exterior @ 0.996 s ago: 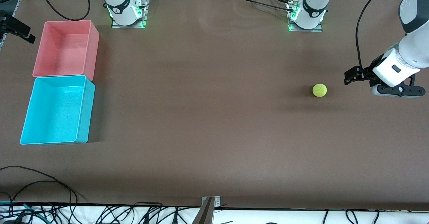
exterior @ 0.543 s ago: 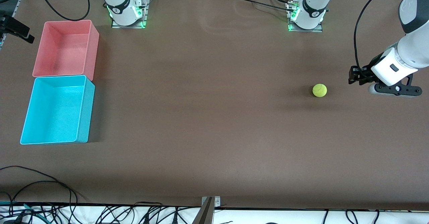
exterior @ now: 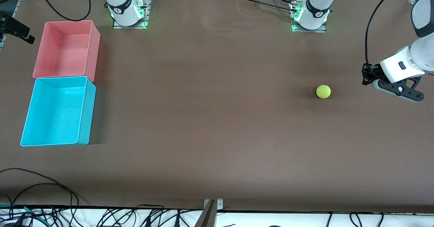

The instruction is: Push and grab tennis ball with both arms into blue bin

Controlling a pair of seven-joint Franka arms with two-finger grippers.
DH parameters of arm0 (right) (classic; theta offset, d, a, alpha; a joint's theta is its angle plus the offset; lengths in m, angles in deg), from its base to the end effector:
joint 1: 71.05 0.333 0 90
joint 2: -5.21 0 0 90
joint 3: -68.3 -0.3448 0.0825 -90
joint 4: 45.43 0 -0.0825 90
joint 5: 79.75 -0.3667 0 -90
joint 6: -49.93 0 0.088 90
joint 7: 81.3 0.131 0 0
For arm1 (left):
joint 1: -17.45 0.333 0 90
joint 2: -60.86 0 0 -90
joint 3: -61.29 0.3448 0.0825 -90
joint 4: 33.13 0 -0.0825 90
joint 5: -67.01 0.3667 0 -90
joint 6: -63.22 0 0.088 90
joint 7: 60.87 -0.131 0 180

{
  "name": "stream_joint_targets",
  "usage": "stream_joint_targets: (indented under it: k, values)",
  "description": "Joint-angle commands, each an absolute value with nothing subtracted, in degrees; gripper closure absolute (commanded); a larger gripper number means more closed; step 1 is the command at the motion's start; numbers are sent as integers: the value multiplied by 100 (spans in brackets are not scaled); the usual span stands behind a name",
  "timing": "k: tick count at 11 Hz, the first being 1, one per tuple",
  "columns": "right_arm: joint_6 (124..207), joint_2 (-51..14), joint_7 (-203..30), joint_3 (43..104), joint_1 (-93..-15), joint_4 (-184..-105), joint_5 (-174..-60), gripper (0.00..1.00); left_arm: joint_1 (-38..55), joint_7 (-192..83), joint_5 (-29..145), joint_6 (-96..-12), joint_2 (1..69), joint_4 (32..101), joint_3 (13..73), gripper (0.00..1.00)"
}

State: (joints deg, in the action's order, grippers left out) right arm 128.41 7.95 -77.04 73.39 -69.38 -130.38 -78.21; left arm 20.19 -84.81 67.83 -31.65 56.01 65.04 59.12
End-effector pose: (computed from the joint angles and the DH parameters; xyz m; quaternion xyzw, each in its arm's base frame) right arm 0.4962 -0.0350 0.6763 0.9970 -0.0691 -0.0326 0.0114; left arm 0.5557 0.0080 0.5252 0.9766 -0.2032 -0.0706 0.0097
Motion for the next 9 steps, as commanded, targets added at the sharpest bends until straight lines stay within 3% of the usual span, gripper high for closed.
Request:
stream_joint_targets:
  k: [1,6,9]
  values:
    - [12771,776,-7655,7357,-6929,-12919,-7878,0,2000,-9896,7158,-3442,5708,6915,5830,100]
    - [12780,767,-7655,7357,-6920,-12928,-7887,0,2350,-12052,7334,-5373,6664,8891,5830,100]
    - [12797,767,-7646,7340,-6911,-12919,-7887,0,2422,-13561,7334,-6225,6710,9533,5830,100]
